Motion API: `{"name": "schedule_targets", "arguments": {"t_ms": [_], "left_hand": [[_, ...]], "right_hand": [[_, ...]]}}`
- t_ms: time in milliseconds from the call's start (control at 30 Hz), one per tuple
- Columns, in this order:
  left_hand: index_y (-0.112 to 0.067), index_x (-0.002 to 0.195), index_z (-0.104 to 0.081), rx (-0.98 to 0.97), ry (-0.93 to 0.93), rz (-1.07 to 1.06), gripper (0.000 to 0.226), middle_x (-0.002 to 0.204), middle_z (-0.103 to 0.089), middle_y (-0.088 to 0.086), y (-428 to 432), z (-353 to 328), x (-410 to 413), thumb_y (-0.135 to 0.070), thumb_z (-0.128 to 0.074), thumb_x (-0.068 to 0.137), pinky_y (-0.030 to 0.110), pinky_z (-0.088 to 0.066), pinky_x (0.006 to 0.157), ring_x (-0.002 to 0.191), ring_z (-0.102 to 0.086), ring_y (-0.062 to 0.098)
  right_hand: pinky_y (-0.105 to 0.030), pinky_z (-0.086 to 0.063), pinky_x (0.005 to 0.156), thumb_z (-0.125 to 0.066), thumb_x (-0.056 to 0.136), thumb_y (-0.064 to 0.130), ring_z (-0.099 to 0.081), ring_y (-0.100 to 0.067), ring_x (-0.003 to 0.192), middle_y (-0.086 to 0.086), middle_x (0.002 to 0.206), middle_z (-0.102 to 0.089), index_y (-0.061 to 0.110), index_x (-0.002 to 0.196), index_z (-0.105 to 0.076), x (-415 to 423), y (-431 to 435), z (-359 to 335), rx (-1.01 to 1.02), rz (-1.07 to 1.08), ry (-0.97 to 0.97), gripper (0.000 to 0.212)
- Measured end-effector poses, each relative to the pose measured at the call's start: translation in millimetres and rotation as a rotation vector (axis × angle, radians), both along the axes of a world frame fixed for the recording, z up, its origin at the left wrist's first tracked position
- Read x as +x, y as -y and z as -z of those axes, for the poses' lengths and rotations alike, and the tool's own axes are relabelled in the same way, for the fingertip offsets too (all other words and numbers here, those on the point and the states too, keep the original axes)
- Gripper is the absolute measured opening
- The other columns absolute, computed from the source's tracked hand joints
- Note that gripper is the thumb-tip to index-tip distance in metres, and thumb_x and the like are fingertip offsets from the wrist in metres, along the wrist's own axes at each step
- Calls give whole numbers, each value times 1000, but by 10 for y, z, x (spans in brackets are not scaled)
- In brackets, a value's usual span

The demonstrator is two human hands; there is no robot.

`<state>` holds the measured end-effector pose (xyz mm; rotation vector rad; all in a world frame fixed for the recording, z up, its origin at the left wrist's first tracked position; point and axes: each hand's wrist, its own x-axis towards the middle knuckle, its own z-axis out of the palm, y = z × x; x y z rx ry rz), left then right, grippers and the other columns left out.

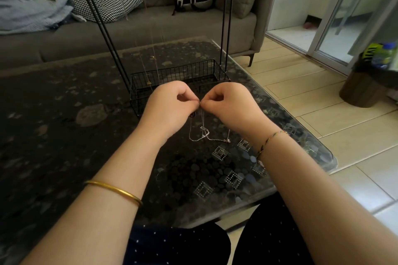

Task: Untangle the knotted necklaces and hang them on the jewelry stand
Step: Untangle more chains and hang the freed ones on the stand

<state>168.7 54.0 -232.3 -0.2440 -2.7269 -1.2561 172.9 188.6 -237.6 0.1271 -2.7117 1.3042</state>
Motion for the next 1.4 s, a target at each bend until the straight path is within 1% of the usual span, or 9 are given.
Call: {"name": "schedule_targets", "arguments": {"t_ms": [133, 300, 400, 567, 733, 900, 1067, 1267, 1400], "left_hand": [[-20, 81, -66, 18, -19, -25, 11, 82, -66, -4, -19, -9, 6, -13, -63, 88, 31, -52, 77, 82, -63, 12], [-16, 83, -61, 92, 47, -34, 14, 74, -71, -2, -18, -13, -4, -8, -55, 93, 36, -56, 80, 68, -69, 8], [-15, 82, -60, 146, 78, -40, 16, 75, -71, 0, -11, -12, -10, -5, -53, 93, 39, -57, 82, 70, -70, 12], [-19, 83, -62, 155, 98, -50, 14, 83, -70, 0, -19, -31, 14, -9, -57, 92, 28, -53, 74, 80, -68, 12], [-22, 85, -62, 150, 107, -42, 14, 86, -68, -1, -23, -42, 25, -13, -56, 94, 27, -52, 78, 83, -64, 11], [-19, 88, -63, 164, 113, -29, 12, 84, -68, -3, -18, -47, 30, -11, -56, 94, 21, -48, 70, 78, -63, 5], [-19, 85, -64, 160, 129, -33, 10, 85, -68, -3, -41, -64, 46, -13, -58, 92, 22, -48, 70, 81, -63, 7], [-14, 84, -64, 222, 294, -51, 10, 86, -70, 1, -49, -87, 31, -12, -56, 91, 30, -50, 80, 82, -66, 12], [-24, 96, -64, 184, 224, 4, 12, 96, -67, -6, -50, -60, 49, -15, -58, 92, 21, -47, 72, 89, -63, 7]], "right_hand": [[-19, -42, 57, -60, 87, 15, -48, -6, 59, 5, 70, -57, 10, 84, -65, 1, -7, 13, -14, 3, 8, 8], [-20, -44, 58, -62, 84, 11, -52, -7, 65, 7, 73, -58, 17, 79, -63, -7, -15, 12, -69, 41, -40, 8], [-23, -46, 63, -62, 81, 6, -52, -9, 70, 6, 75, -57, 17, 84, -63, 3, -29, 5, -60, 54, -72, 12], [-24, -48, 63, -65, 80, 10, -55, -8, 66, 3, 75, -62, 17, 80, -67, 25, -24, -17, -77, 32, -70, 7], [-23, -47, 62, -67, 82, 21, -54, -3, 62, 7, 71, -63, 17, 76, -69, 19, -8, -15, -38, 31, -84, 8], [-17, -44, 57, -64, 83, 15, -51, -2, 58, 8, 67, -60, 16, 75, -67, 12, 9, -24, -39, 24, -62, 9], [-23, -45, 60, -62, 80, 10, -50, -5, 59, 8, 66, -57, 12, 77, -66, 7, 13, -23, -44, 40, -76, 5], [-17, -43, 55, -59, 82, 5, -50, -5, 60, 6, 68, -57, 9, 79, -66, 19, 7, -27, -221, 62, -36, 9], [-22, -43, 55, -60, 83, 6, -52, -13, 65, 1, 69, -58, 12, 77, -65, 30, -16, -30, -314, 54, 27, 10]]}}
